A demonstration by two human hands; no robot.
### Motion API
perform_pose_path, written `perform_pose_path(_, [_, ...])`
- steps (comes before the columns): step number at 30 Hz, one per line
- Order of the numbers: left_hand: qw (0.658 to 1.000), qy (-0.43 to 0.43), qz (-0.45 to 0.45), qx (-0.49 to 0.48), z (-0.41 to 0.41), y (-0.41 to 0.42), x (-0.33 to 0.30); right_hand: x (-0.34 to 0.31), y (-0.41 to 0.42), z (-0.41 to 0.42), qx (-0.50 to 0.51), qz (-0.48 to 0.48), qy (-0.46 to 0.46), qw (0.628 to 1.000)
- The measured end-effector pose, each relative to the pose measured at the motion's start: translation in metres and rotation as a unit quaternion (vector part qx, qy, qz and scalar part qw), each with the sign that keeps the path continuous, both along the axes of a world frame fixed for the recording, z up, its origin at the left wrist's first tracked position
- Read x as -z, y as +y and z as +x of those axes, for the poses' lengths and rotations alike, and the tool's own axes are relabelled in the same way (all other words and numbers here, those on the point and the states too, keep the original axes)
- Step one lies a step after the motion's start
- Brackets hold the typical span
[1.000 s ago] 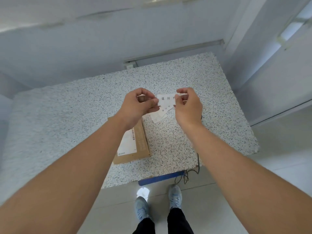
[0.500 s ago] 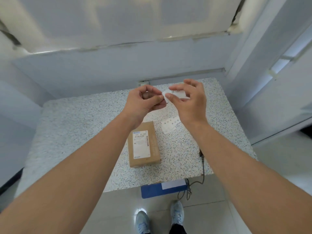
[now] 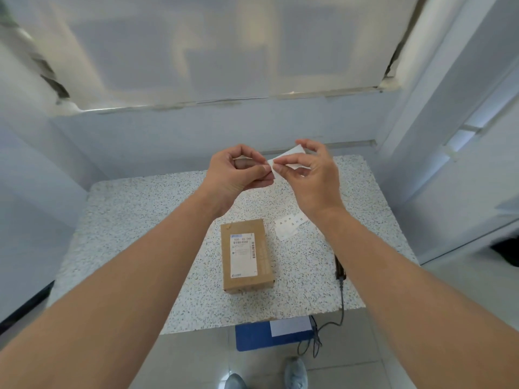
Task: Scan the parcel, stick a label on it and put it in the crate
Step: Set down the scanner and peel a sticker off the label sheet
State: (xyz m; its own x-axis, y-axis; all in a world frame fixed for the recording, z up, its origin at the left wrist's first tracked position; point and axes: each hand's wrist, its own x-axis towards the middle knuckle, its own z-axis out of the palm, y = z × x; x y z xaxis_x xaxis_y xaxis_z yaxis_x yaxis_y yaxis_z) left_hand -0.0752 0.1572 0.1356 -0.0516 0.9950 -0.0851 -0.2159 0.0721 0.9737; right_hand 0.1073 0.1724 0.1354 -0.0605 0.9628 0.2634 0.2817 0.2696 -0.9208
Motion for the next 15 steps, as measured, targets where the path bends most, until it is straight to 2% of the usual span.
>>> perform_pose_path(15, [0.995,0.094,0.045,-0.001,-0.003,-0.004,-0.024,-0.024,-0.011,0.006,-0.035,0.029,-0.108,0.993])
